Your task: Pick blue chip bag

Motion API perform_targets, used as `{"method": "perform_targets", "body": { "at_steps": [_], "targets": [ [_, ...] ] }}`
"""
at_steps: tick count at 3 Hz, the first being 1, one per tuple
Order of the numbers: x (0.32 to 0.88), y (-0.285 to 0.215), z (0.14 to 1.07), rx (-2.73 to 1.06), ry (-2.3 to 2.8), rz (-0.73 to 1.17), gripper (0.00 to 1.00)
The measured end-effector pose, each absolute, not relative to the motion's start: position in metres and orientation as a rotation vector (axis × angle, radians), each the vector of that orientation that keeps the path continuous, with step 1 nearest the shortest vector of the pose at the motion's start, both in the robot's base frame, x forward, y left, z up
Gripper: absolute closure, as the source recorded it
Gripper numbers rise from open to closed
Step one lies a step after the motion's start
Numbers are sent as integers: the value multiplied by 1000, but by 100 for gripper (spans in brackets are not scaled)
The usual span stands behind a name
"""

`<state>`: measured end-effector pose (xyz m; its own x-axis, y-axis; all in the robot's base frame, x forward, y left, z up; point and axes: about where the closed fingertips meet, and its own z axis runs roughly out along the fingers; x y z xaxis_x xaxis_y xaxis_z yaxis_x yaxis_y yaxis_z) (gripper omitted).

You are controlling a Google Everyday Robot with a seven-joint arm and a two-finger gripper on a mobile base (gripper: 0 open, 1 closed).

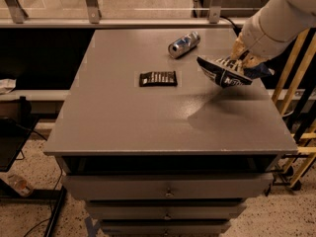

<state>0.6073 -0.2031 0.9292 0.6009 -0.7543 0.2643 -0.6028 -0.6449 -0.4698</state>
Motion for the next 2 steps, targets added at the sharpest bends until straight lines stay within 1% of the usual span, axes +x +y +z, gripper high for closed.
{"method": "perform_targets", "body": {
  "at_steps": [1,2],
  "targets": [
    [597,-202,958,-2441,1046,-707,100],
    [589,-197,975,-2410,989,-716,100]
  ]
}}
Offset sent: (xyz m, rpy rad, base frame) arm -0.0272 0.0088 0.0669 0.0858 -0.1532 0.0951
